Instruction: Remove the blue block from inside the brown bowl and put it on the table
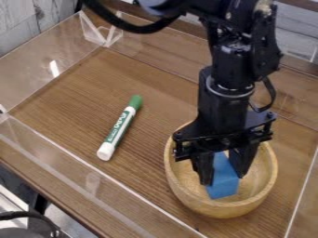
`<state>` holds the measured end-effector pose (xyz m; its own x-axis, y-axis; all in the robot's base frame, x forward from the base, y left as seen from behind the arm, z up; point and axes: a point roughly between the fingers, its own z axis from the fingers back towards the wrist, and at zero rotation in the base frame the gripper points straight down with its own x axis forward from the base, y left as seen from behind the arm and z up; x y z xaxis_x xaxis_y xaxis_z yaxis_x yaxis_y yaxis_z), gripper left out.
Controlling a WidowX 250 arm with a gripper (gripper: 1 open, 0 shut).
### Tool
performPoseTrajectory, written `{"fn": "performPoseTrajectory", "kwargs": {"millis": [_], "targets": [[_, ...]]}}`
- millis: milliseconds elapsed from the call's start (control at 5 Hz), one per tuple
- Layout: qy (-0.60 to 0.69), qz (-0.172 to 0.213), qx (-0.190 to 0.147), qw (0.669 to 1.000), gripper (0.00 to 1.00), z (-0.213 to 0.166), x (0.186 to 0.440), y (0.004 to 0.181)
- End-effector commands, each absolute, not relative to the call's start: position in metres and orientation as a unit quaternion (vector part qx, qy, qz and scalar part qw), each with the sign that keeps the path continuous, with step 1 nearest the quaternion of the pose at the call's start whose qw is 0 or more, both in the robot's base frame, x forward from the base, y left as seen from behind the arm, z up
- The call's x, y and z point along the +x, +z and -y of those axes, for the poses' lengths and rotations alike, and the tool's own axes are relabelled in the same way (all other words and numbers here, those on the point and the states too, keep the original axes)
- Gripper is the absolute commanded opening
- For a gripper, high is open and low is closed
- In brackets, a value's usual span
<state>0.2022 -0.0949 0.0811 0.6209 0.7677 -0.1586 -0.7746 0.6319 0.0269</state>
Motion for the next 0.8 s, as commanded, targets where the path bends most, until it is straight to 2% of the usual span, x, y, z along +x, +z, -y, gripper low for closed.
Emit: {"fn": "performPoseTrajectory", "kwargs": {"millis": [0, 600], "targets": [[0.424, -0.049, -0.049, 0.903, 0.0, 0.096, 0.214, 0.102], [0.4, -0.057, -0.041, 0.914, 0.0, 0.09, 0.213, 0.119]]}}
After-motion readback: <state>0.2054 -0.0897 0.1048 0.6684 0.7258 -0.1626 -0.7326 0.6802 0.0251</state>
